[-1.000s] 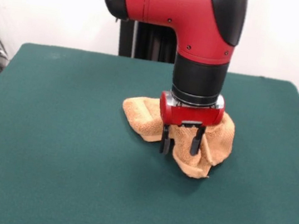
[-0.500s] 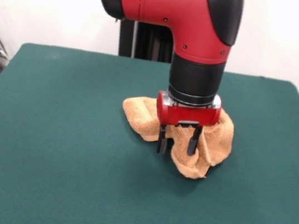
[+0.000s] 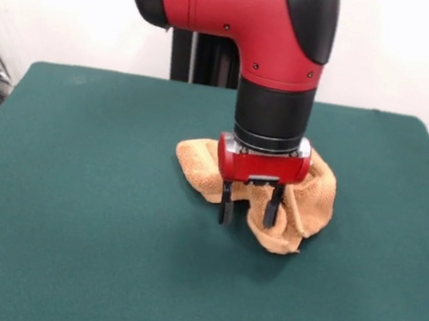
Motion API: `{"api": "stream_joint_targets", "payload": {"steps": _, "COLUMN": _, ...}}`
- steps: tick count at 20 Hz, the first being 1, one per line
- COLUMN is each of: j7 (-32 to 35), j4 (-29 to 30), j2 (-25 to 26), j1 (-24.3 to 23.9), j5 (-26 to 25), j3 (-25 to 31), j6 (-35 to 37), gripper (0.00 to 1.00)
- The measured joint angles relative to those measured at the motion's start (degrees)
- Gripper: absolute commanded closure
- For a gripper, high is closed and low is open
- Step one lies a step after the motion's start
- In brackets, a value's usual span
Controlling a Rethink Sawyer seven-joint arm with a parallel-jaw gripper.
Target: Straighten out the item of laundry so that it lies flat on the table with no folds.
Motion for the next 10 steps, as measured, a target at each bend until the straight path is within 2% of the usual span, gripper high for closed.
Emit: {"api": "stream_joint_targets", "payload": {"steps": 10, "j7": 0.0, "j4": -0.01, "j2": 0.27, "j1": -1.89, "j5": 0.0, "j3": 2.51, "j6": -0.75, "gripper": 0.0}}
